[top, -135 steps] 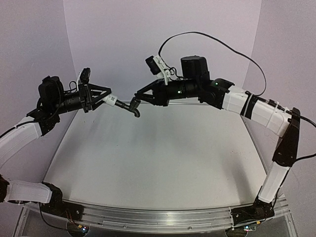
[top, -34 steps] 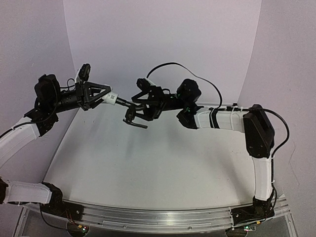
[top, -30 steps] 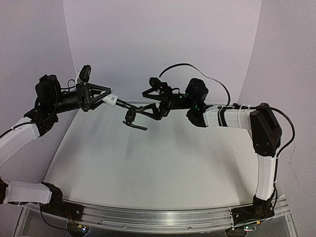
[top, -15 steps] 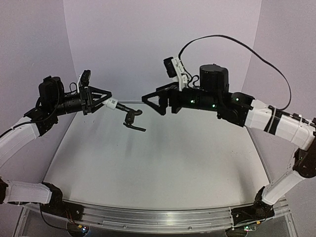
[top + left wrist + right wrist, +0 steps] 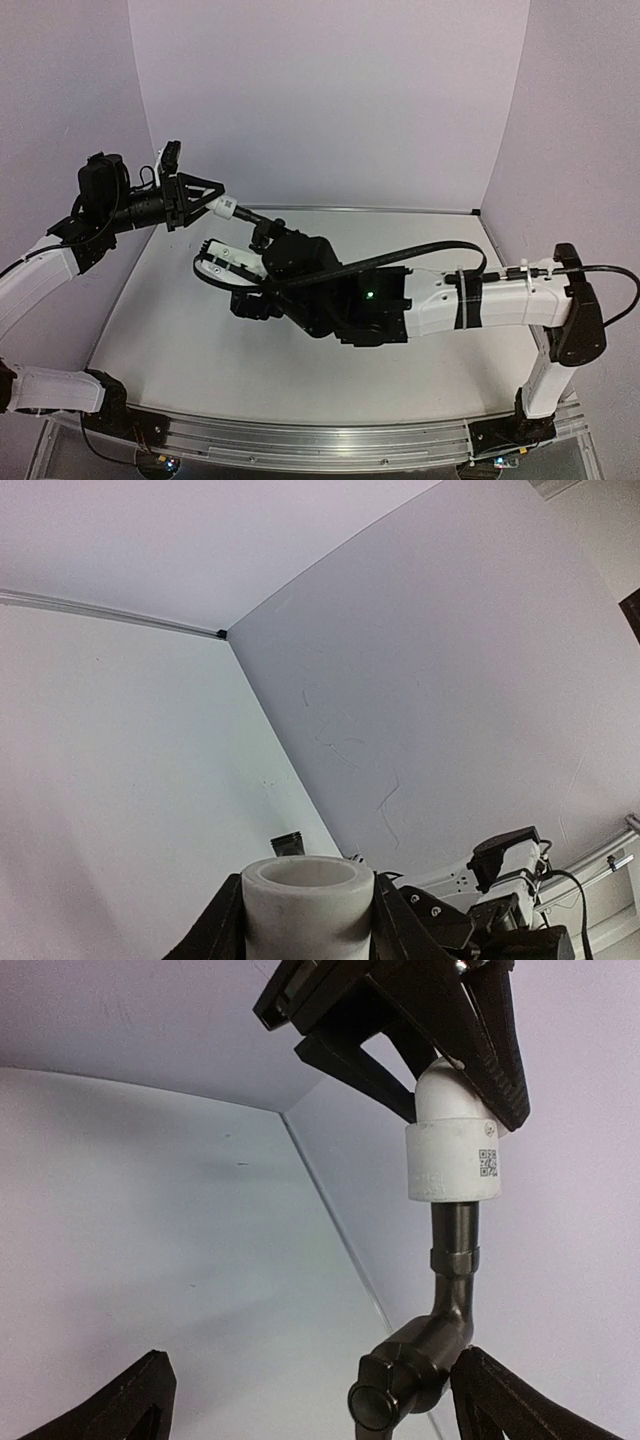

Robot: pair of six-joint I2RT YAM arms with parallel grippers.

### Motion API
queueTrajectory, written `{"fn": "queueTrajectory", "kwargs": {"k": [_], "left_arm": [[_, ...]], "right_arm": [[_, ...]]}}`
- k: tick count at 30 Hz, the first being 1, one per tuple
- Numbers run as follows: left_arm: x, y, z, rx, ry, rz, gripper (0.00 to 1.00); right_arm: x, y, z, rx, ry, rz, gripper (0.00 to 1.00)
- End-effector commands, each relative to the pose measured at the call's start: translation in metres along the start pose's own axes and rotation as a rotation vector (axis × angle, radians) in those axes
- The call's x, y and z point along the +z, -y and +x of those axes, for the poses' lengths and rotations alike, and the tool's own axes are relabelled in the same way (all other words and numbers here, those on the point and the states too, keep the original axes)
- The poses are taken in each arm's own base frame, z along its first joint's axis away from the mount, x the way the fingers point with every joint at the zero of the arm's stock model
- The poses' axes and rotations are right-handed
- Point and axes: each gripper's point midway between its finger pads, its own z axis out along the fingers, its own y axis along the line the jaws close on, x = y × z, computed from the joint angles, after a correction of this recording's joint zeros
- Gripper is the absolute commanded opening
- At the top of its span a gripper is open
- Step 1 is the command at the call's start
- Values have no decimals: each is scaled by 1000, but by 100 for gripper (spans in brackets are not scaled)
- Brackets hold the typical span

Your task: Install the water faucets

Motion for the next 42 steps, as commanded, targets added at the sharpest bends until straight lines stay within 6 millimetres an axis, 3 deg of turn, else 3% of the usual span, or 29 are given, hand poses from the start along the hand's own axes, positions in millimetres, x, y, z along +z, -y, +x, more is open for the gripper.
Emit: {"fn": "queueTrajectory", "kwargs": {"k": [1,6,7,9,11,12,16,19,21,26,31,38,42], "left_arm": [[-8,40,-22,91,54,93,0],[-9,40,-19,95,48,99,0],[-9,42,-19,97,47,104,0],[-9,43,-19,102,44,110,0],[-9,45,-18,106,41,117,0],[-10,45,-18,107,39,118,0],[-10,46,-15,113,30,129,0],[-10,48,-14,121,19,143,0],[-10,50,-13,130,12,152,0],[-8,49,-11,130,-5,160,0],[-7,51,-9,138,-18,178,0],[-9,66,-2,169,-61,269,0],[-11,68,-2,178,-59,274,0]], "right_arm": [[3,54,-12,-84,-62,271,98],[15,52,-11,-174,-91,333,98],[17,51,-9,-194,-101,339,94],[22,47,-5,-225,-112,334,79],[23,45,-3,-223,-107,325,54],[24,47,-3,-210,-105,328,48],[26,58,-2,-173,-99,340,39],[22,62,-8,-148,-65,318,10],[19,59,-9,-139,-49,258,0],[8,56,-19,63,36,-54,0],[-18,80,-33,394,209,-396,0],[-24,108,-17,701,271,-745,0],[-15,113,-6,860,237,-897,0]]}}
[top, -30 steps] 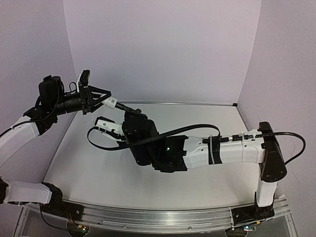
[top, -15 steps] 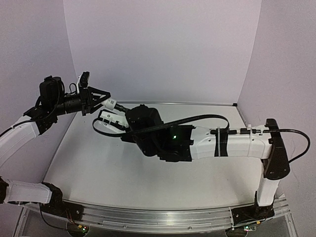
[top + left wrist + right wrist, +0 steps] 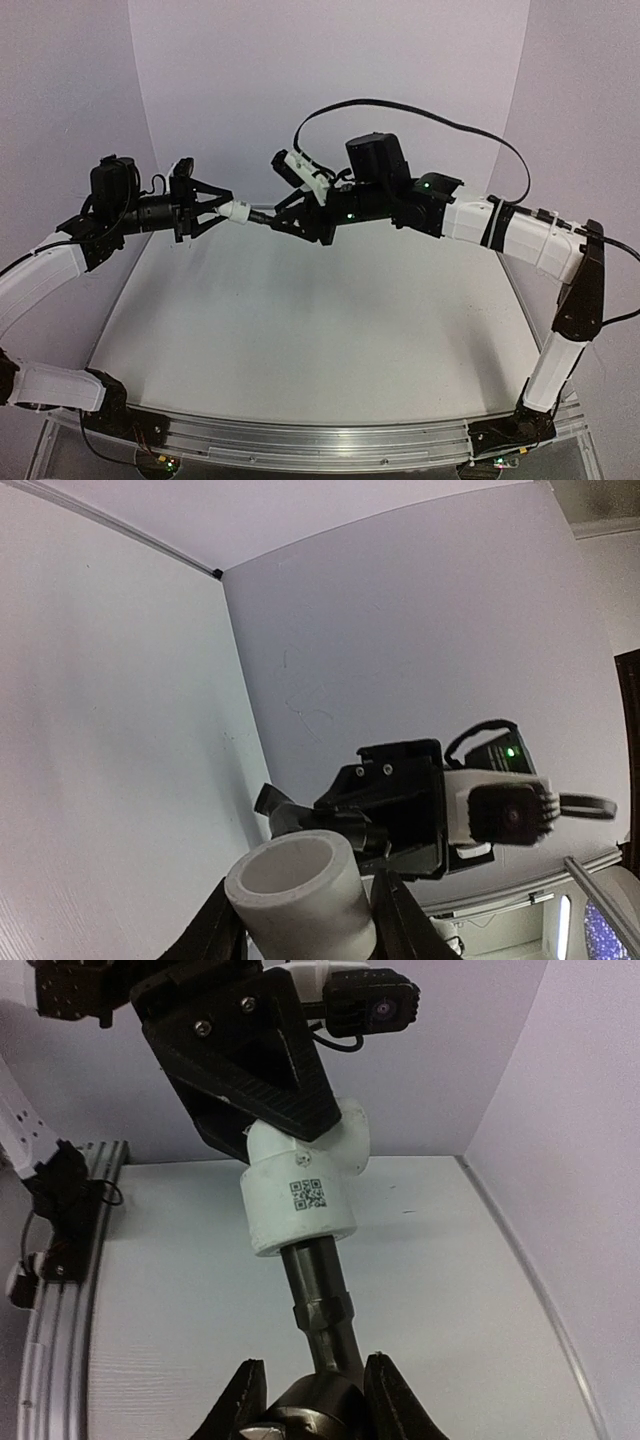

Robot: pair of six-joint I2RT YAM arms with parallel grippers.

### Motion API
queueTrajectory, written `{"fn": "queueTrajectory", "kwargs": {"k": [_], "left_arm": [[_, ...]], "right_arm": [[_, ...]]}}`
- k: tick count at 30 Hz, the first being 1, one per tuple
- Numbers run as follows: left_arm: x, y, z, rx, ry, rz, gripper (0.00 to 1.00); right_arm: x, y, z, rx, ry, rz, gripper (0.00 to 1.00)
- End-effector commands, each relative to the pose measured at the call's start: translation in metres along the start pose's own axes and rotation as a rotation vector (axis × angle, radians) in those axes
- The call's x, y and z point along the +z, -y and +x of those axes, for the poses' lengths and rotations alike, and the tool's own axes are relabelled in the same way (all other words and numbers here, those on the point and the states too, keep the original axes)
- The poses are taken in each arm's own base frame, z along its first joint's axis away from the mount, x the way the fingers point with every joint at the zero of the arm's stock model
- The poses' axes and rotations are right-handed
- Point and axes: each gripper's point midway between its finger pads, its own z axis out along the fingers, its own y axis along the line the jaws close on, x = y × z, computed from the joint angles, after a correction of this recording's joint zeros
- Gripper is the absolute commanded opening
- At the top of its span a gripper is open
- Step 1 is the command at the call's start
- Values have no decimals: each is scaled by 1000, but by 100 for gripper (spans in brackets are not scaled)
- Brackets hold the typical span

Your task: Install the water faucets

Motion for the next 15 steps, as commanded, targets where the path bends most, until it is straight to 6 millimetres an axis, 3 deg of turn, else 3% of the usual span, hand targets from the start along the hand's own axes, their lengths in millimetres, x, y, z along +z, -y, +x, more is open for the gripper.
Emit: {"fn": "queueTrajectory", "kwargs": {"k": [1,7,12,15], "left_arm": [[-21,81,5,460,-1,254,0],[-15,64,-8,378,48,173,0],[-5,17,-37,46,160,-15,0],[3,8,-42,-77,170,8,0]], "right_arm": [[-31,1,-40,450,105,-299,0],[-31,8,-41,480,108,-270,0],[-17,11,-34,393,87,-89,0],[0,-1,-29,316,58,-9,0]]}}
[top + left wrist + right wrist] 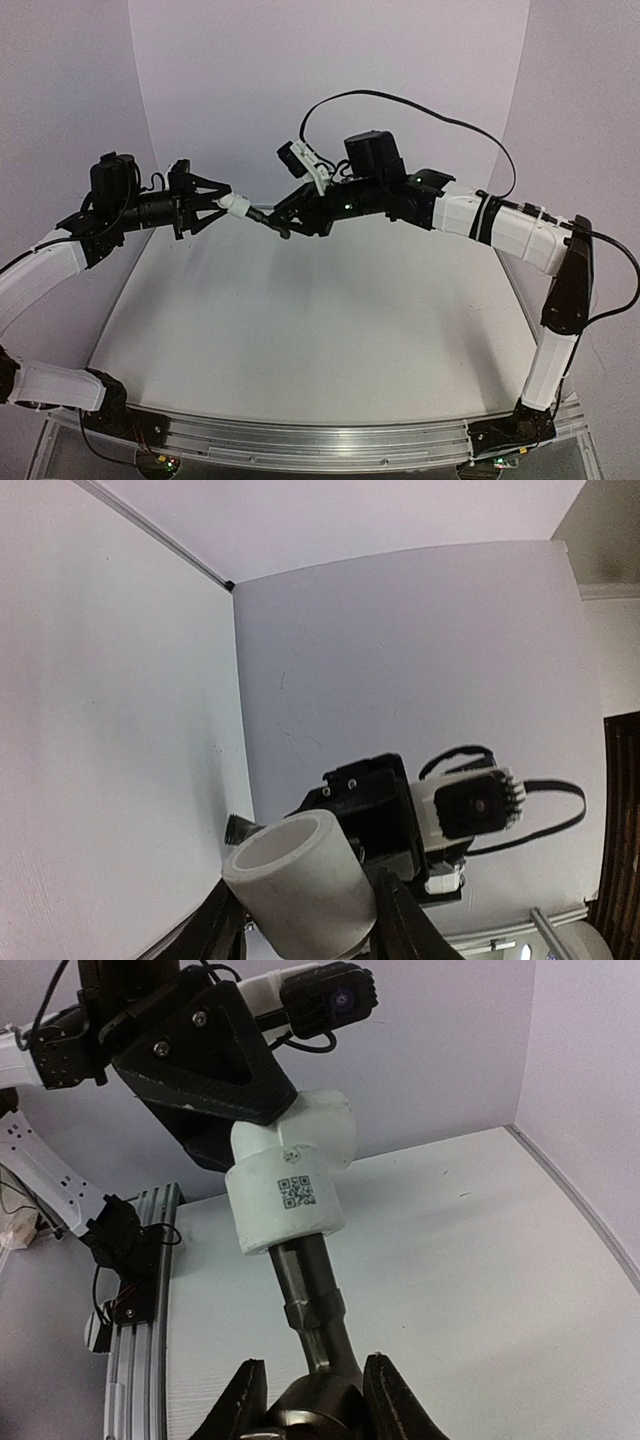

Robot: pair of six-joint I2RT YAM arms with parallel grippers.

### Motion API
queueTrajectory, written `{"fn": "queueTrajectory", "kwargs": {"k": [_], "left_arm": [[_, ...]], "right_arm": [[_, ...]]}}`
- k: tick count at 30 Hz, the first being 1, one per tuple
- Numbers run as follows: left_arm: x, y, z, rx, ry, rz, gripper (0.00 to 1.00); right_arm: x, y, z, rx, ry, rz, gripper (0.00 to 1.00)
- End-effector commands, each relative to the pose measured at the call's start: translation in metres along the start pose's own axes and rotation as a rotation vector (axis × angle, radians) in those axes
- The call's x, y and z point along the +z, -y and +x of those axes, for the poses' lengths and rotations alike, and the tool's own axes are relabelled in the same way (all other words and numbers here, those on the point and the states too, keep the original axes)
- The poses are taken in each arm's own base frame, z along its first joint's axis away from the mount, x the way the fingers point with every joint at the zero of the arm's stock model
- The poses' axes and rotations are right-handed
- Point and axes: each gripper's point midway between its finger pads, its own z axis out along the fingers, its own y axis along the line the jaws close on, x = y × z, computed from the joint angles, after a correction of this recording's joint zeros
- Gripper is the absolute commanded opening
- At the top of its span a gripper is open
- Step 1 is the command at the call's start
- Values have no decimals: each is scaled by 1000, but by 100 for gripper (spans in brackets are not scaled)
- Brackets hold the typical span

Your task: Install the water faucets

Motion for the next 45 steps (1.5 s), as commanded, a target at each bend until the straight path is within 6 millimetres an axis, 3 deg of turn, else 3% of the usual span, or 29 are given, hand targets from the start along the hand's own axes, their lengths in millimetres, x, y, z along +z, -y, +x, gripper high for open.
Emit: {"fn": "queueTrajectory", "kwargs": {"k": [1,4,5,9,10,11,16,19,23,27,30,33,35,39,45], "left_arm": [[3,10,-29,36,122,28,0],[1,-10,-34,-4,165,-71,0],[-2,-15,-36,-9,187,-98,5],[-8,-23,-37,-20,228,-120,83],[-10,-23,-37,-13,235,-120,95],[-10,-23,-37,-6,238,-125,99],[-24,-39,-45,37,310,-252,100],[-38,-48,-50,85,365,-339,100],[-47,-43,-51,167,385,-368,100],[-46,-34,-46,229,353,-343,99],[-44,-33,-43,255,328,-327,99],[-41,-35,-39,265,306,-324,99],[-39,-38,-38,271,293,-326,99],[-36,-40,-37,283,275,-324,99],[-29,-42,-36,287,244,-316,99]], "right_arm": [[-3,-16,-27,60,50,114,0],[-2,-2,-23,92,43,203,0],[-3,1,-24,110,47,222,0],[-2,0,-23,176,52,213,0],[-1,1,-23,186,52,215,0],[-1,2,-22,198,52,218,0],[-3,18,-13,303,51,246,0],[-12,48,2,411,45,297,0],[-36,100,42,601,27,361,0],[-80,166,89,675,12,599,0],[-139,222,135,642,-39,914,0],[-205,260,172,506,-174,1277,0],[-236,278,197,460,-270,1405,0],[-282,307,238,425,-423,1551,0],[-304,342,284,395,-588,1610,0]]}}
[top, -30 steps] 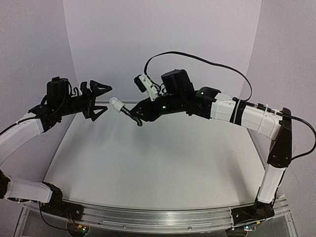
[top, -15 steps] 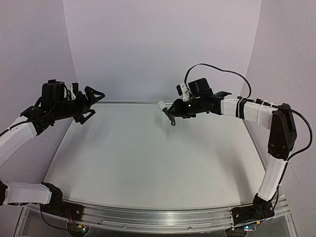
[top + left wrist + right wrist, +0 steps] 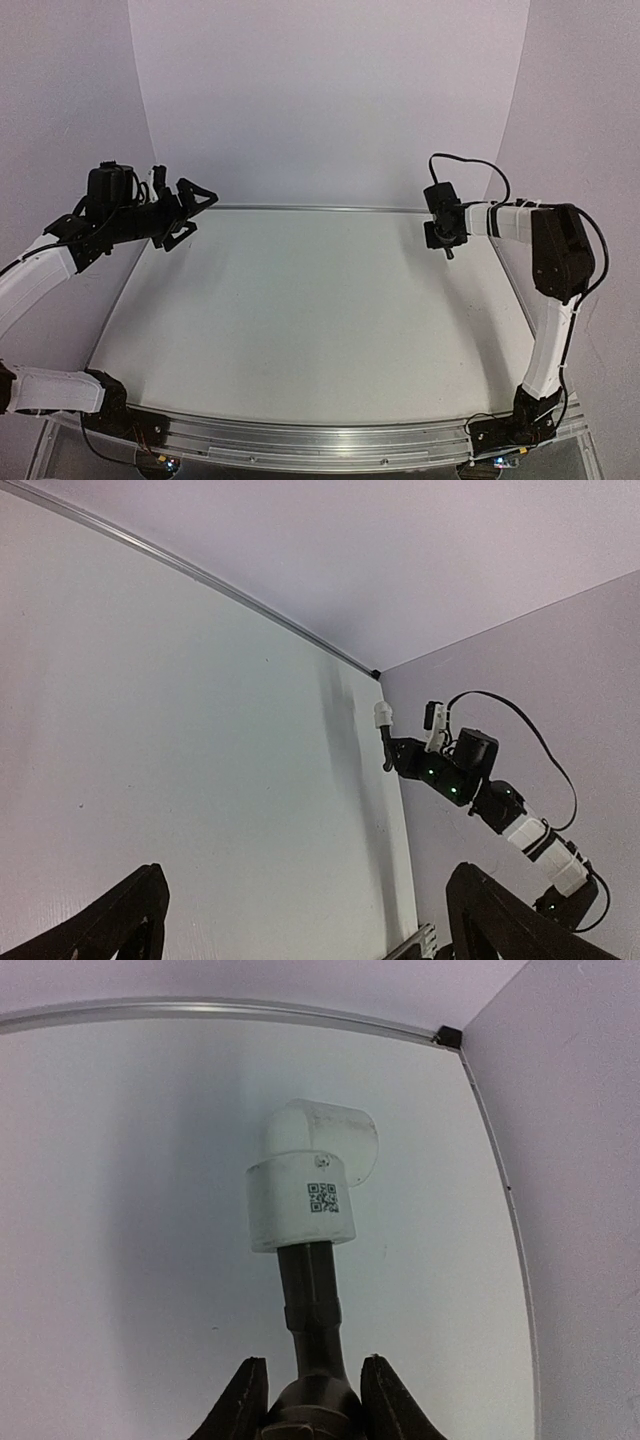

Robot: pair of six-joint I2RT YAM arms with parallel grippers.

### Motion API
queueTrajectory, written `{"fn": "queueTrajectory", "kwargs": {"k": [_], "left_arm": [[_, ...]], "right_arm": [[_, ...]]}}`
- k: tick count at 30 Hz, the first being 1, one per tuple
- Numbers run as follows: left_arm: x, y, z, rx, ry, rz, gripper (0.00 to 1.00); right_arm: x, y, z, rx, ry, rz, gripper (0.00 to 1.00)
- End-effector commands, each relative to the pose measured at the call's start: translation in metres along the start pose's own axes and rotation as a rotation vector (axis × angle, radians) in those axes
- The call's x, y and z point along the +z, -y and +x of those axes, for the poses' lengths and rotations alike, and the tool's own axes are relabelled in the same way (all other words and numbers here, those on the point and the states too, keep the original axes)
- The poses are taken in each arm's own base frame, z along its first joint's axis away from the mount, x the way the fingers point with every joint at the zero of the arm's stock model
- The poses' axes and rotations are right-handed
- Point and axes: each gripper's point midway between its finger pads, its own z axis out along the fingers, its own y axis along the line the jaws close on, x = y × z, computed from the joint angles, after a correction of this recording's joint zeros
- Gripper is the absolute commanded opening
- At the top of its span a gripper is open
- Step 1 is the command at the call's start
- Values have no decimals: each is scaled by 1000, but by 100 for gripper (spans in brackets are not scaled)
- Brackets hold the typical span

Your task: Install the water faucets

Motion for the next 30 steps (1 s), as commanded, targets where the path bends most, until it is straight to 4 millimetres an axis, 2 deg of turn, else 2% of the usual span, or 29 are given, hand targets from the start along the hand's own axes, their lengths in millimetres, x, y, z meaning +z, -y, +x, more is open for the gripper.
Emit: {"fn": "queueTrajectory", "kwargs": {"k": [1,4,8,10,13,15,18,20,22,24,26,29,30], "left_arm": [[0,16,-6,48,2,53,99],[-2,17,-6,50,1,54,99],[-4,16,-6,56,6,52,99],[-5,18,-7,59,12,54,99],[-4,18,-8,62,11,55,99],[-3,19,-9,65,12,55,99],[0,19,-12,74,14,48,99],[1,20,-14,83,17,45,99],[3,21,-17,90,22,41,99],[4,22,-21,101,36,38,99],[4,23,-26,111,50,29,99],[1,27,-34,138,80,19,99],[0,28,-37,149,93,13,99]], "right_arm": [[31,30,-13,-90,12,169,0],[48,40,-7,-118,-12,219,0],[64,39,5,-172,-44,254,1],[67,35,9,-170,-51,228,13],[57,25,9,-123,-45,140,53],[37,20,-3,-61,-20,51,66],[-1,19,-22,41,20,-55,81],[-33,17,-39,91,57,-154,90],[-75,13,-59,148,118,-287,98],[-112,18,-72,220,171,-372,98],[-150,31,-86,287,241,-418,98],[-197,40,-92,301,317,-505,98],[-214,49,-94,316,351,-513,98]]}}
